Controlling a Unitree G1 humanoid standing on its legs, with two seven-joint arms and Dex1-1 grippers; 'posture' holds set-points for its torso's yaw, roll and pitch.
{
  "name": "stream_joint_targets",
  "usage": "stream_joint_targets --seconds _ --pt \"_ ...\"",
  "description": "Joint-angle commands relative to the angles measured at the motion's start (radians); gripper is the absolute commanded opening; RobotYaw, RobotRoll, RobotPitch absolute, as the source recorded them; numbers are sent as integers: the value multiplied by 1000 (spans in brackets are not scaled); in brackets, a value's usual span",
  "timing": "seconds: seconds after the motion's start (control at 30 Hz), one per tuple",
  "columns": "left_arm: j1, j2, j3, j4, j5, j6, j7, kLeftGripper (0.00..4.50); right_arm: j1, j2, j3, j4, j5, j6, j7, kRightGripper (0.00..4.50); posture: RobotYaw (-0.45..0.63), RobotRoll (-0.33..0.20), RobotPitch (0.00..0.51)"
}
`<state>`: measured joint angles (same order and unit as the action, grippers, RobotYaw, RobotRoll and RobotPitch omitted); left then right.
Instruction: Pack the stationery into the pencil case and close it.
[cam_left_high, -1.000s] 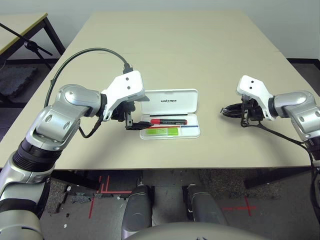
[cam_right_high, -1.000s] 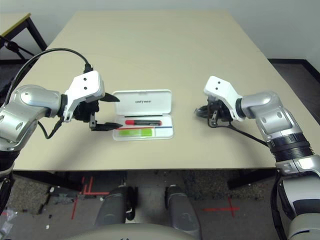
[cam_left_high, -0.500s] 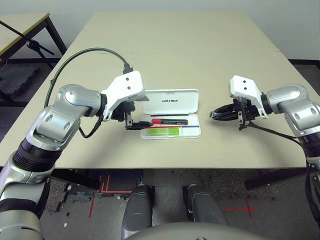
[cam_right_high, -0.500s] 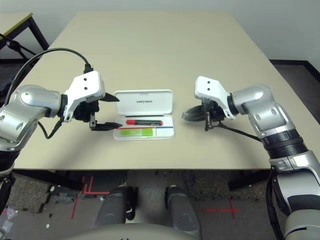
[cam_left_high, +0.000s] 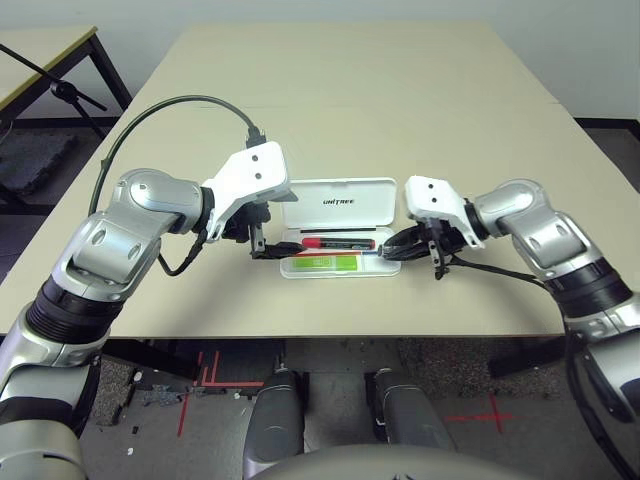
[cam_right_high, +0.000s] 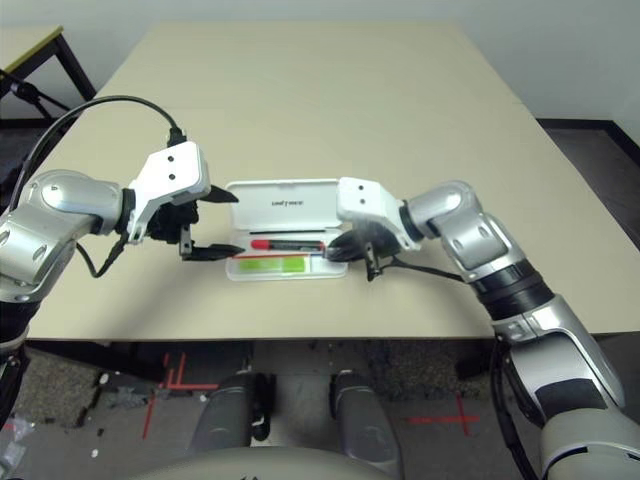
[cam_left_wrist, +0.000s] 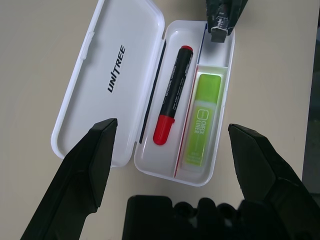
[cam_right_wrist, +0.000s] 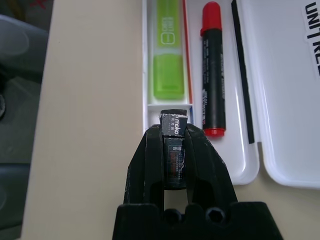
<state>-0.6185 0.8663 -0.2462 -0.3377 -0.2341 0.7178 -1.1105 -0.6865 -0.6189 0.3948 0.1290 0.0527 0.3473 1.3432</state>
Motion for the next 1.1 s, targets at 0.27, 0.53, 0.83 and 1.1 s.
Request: stream_joint_targets --seconds 0.27,0.53,0.83,1.1 --pt "7 9 -12 -7 11 4 13 4500 -14 34 36 43 -47 -47 -13 655 -15 0 87" --pt "7 11 -17 -5 13 5 12 4500 -15 34 20 57 -69 -63 -33 3622 -19 0 92" --pt "30 39 4 12 17 -2 11 4500 -17 -115 -159 47 100 19 89 4426 -15 0 97" --pt "57 88 56 97 12 -46 -1 4500 11 -313 -292 86 192 42 180 4426 -26 0 87"
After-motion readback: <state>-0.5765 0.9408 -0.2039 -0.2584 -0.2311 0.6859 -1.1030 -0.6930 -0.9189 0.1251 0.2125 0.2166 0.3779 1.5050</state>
